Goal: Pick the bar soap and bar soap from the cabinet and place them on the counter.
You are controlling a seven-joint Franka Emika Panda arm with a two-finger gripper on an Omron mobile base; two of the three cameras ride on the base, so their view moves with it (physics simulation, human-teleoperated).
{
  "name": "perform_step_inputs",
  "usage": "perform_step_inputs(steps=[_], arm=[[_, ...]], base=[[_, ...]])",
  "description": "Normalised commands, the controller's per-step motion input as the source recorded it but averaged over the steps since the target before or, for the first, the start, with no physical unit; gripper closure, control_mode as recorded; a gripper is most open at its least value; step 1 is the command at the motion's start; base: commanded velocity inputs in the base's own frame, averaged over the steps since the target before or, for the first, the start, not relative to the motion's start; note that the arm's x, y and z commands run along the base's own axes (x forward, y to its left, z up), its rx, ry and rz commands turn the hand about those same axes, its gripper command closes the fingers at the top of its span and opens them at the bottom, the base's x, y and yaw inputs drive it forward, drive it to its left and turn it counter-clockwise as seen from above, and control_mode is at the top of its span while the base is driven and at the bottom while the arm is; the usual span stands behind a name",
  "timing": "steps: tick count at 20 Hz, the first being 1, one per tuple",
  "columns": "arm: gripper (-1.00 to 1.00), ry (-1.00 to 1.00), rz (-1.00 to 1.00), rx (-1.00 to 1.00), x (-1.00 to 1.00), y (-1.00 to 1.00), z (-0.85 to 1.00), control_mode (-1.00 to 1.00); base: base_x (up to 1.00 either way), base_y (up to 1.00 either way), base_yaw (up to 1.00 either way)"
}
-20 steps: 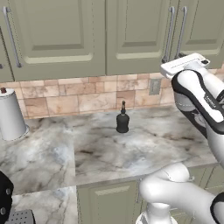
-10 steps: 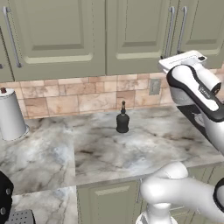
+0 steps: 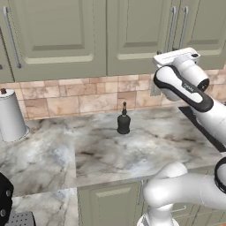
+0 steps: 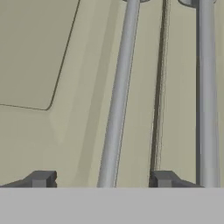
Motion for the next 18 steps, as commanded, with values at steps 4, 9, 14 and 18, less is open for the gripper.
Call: perform_step_inputs(steps=[4,9,14,18], arm=[[-1.00,0.00,-0.06,0.01,0.49,0.00,0.00,-1.00],[1.00,0.00,-0.06,0.02,0.47,0.00,0.00,-1.00],[1.00,0.04,-0.02,0.00,0.31,0.00,0.00,-1.00],[1.00,0.02,0.00,0.00,0.03,0.00,0.00,-1.00]], base=[[0.00,0.00,0.00],[0.00,0.00,0.00],[0.00,0.00,0.00],[0.00,0.00,0.00]])
